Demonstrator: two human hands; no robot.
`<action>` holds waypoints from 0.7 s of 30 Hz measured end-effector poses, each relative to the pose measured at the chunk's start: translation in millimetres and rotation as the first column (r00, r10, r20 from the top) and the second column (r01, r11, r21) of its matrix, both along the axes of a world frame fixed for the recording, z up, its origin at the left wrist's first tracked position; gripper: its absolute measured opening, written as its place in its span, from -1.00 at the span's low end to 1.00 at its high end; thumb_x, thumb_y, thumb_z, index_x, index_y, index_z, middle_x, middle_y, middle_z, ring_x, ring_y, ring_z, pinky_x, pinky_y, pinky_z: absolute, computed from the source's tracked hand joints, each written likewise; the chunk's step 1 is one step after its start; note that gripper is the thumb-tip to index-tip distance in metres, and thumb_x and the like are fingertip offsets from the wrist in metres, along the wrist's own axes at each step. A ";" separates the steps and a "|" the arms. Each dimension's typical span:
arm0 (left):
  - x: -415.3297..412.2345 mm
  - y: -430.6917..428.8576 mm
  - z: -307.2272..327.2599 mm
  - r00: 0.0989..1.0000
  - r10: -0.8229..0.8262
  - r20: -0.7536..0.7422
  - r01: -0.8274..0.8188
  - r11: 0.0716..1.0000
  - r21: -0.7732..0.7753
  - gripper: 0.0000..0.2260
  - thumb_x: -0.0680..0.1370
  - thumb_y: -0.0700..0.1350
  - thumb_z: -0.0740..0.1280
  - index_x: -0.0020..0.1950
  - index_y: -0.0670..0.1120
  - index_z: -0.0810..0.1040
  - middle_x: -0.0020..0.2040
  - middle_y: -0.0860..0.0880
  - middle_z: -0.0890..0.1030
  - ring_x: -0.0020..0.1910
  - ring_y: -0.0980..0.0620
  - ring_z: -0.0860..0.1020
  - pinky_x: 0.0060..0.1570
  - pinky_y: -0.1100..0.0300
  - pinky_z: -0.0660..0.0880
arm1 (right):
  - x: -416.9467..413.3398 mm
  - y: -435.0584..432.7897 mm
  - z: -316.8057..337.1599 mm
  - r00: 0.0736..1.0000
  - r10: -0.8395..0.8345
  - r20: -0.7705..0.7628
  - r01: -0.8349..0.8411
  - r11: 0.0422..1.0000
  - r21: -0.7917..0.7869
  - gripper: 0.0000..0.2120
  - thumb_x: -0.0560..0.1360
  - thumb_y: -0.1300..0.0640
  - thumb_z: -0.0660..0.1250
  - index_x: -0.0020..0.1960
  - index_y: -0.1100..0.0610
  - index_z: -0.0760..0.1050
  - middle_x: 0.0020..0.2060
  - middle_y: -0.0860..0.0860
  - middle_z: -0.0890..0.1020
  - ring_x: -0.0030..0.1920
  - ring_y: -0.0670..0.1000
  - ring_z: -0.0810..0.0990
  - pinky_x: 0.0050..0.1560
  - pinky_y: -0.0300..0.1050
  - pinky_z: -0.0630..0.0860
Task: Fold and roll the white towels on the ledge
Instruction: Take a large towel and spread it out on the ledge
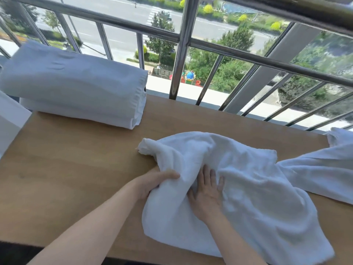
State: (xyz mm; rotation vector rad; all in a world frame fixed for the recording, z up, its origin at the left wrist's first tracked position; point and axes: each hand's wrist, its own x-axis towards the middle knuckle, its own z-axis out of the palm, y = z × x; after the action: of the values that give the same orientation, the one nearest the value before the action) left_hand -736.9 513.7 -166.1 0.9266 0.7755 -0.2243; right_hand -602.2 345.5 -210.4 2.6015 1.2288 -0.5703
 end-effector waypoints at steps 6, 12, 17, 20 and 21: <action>-42.4 48.8 -3.3 0.928 0.371 0.036 -0.365 0.884 0.292 -0.54 0.29 0.10 0.63 0.14 0.03 0.67 0.08 -0.04 0.72 0.04 -0.07 0.71 -0.13 0.10 0.66 | -1.4 15.9 6.3 0.997 -0.072 0.027 0.069 0.992 0.110 -0.41 0.53 -0.35 -0.32 0.51 -0.34 -0.42 0.50 0.08 0.17 0.52 0.17 0.12 0.42 0.40 -0.15; -74.7 70.6 -21.1 0.953 0.140 -0.267 0.026 0.844 0.536 -0.46 0.30 0.44 0.40 0.15 0.17 0.62 0.01 0.18 0.71 0.02 0.09 0.68 0.10 0.01 0.60 | 13.5 66.3 13.1 0.989 -0.133 0.062 0.130 0.990 0.056 -0.49 0.58 -0.34 -0.15 0.48 -0.26 0.14 0.36 0.05 0.31 0.33 0.21 0.27 0.36 0.37 0.09; -72.2 53.5 -12.8 0.989 -0.053 -0.141 0.085 0.969 0.232 -0.36 0.28 0.33 0.57 0.30 0.18 0.55 0.19 0.13 0.68 0.15 0.11 0.65 0.19 0.08 0.54 | 6.4 86.5 5.9 0.989 -0.099 -0.105 0.113 0.984 0.137 -0.47 0.64 -0.26 -0.05 0.56 -0.14 0.05 0.56 0.11 -0.04 0.57 0.18 -0.25 0.52 0.25 -0.17; -71.8 46.9 -9.5 0.988 -0.081 -0.134 0.100 0.984 0.145 -0.33 0.26 0.17 0.63 0.32 0.08 0.54 0.18 0.06 0.69 0.16 0.03 0.66 0.22 0.00 0.55 | 10.1 72.5 0.2 0.989 -0.071 -0.130 0.096 0.976 0.196 -0.43 0.64 -0.26 -0.05 0.59 -0.16 -0.08 0.59 0.04 -0.17 0.57 0.13 -0.32 0.53 0.18 -0.25; -74.0 47.2 -7.7 0.989 -0.072 -0.131 0.088 0.988 0.125 -0.32 0.26 0.12 0.64 0.34 0.05 0.54 0.19 0.02 0.69 0.18 -0.02 0.65 0.25 -0.06 0.54 | 13.0 66.7 -1.1 0.988 -0.063 -0.141 0.092 0.975 0.204 -0.40 0.63 -0.27 -0.07 0.60 -0.17 -0.16 0.59 -0.01 -0.24 0.57 0.09 -0.34 0.54 0.15 -0.28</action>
State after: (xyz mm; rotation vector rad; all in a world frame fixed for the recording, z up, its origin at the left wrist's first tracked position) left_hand -810.9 560.9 -173.8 1.0760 0.8785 -0.3080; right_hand -589.2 412.3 -211.5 2.8387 1.2966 -0.6725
